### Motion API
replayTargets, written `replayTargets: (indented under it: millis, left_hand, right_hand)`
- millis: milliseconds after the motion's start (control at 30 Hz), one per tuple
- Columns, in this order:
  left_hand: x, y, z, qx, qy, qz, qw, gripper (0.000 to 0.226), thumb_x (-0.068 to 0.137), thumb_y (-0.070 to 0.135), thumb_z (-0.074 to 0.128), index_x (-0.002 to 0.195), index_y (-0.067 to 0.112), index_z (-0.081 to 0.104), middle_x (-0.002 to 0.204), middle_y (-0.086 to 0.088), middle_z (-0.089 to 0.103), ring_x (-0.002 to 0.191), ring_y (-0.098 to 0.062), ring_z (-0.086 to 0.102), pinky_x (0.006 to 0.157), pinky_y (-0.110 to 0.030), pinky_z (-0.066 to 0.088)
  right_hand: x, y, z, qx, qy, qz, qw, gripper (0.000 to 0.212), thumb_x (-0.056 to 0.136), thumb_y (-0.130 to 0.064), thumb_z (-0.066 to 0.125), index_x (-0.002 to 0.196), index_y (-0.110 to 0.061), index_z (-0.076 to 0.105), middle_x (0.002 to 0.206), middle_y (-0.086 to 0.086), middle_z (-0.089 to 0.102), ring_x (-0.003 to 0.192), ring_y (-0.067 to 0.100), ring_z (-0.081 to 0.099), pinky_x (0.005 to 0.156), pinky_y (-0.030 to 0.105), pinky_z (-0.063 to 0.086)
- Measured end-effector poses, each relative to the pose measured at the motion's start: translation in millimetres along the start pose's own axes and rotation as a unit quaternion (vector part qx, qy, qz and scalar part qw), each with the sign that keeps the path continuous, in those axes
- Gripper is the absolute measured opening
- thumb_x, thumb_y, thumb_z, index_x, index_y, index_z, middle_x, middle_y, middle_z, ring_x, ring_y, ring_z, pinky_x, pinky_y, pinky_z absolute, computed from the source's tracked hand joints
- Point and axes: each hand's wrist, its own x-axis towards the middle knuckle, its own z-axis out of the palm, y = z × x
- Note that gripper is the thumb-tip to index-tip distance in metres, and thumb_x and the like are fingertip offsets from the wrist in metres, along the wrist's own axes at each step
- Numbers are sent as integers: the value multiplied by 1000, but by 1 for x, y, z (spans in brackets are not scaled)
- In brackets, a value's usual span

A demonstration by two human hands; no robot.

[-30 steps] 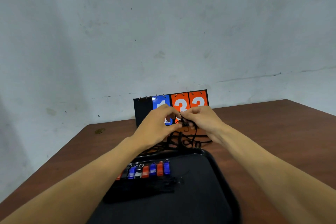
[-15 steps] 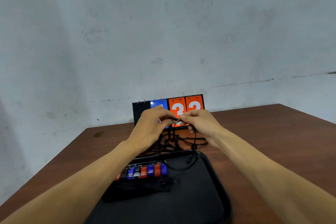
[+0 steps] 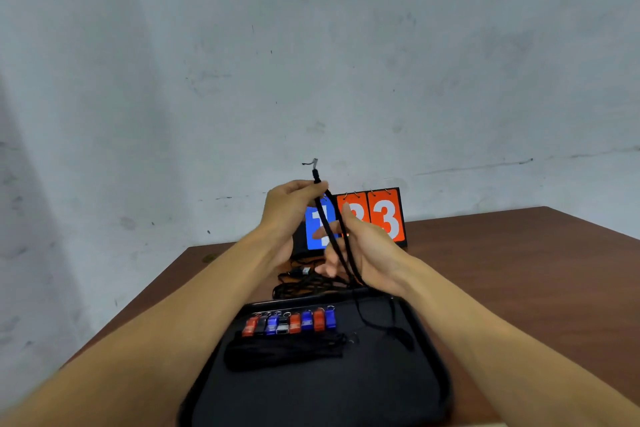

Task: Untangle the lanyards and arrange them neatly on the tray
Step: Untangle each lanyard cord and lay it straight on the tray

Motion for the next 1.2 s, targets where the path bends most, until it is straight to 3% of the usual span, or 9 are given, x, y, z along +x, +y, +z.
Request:
replayTargets:
  millis: [167, 300, 333, 433, 600, 767, 900, 1033, 1200]
  left_hand:
    - [-3, 1, -23, -193, 2, -13, 981, 11, 98, 14, 48, 90, 10, 55, 96, -9, 71, 88, -19, 69, 71, -25, 52]
    - [-6, 1, -41, -319, 56, -55, 944, 19, 100, 13, 43, 83, 8, 49, 68, -6, 58, 53, -17, 60, 65, -31, 55]
    - [-7, 0, -46, -291, 68, -62, 952, 19, 100, 15, 43, 84, 8, 49, 62, -4, 49, 44, -13, 48, 57, -29, 53]
    - [-7, -12, -63, -29, 79, -31, 996, 12, 99, 21, 46, 101, 10, 50, 62, -1, 42, 41, -10, 30, 44, -25, 33]
    - [-11, -28, -88, 303, 71, 62, 948, 15, 94, 24, 56, 87, 11, 56, 70, -2, 64, 61, -8, 52, 58, -25, 37]
    - [-17, -43, -101, 374, 100, 69, 919, 17, 94, 26, 56, 89, 9, 57, 75, -6, 62, 71, -22, 59, 62, -33, 45]
    - [-28, -49, -105, 418, 86, 80, 901, 18, 93, 30, 57, 89, 12, 58, 70, 2, 55, 66, -20, 55, 61, -33, 42]
    - [-42, -49, -94, 418, -5, 129, 899, 12, 88, 27, 64, 83, 17, 62, 71, 8, 57, 75, -15, 56, 73, -29, 45]
    - [-63, -39, -89, 385, -72, 154, 907, 9, 85, 23, 69, 84, 15, 66, 74, 5, 65, 67, -11, 62, 64, -17, 47]
  right_hand:
    - [-8, 8, 4, -81, 9, -7, 997, 45, 101, -41, 36, 84, -6, 60, 49, -3, 27, 44, 12, 24, 53, 27, 39]
    - [-13, 16, 6, -180, 26, 7, 983, 37, 99, -37, 43, 82, -8, 58, 49, -5, 31, 43, 8, 26, 46, 21, 33]
    - [-14, 18, 5, -206, 25, 13, 978, 36, 99, -36, 44, 82, -8, 59, 49, -5, 33, 43, 8, 27, 46, 20, 33]
    - [-18, 26, 0, -286, 19, 29, 958, 34, 99, -35, 46, 86, -9, 63, 50, -6, 35, 44, 7, 29, 46, 20, 34]
    - [-25, 37, -13, -370, 41, 35, 927, 32, 98, -33, 47, 85, -7, 60, 53, -7, 40, 45, 7, 30, 46, 20, 31]
    - [-35, 48, -26, -359, 146, 31, 921, 33, 98, -37, 47, 81, -11, 60, 56, -3, 41, 48, 9, 34, 48, 22, 32]
    - [-40, 57, -23, -379, 185, 33, 906, 34, 97, -41, 46, 87, -13, 63, 58, -2, 43, 45, 8, 34, 43, 20, 29]
    - [-37, 41, 5, -342, 161, -12, 926, 39, 98, -43, 42, 86, -10, 59, 57, -3, 44, 40, 4, 36, 40, 13, 31]
    - [-28, 25, 41, -339, 121, -12, 933, 56, 92, -63, 30, 73, -15, 52, 51, -4, 39, 42, 8, 30, 41, 18, 26]
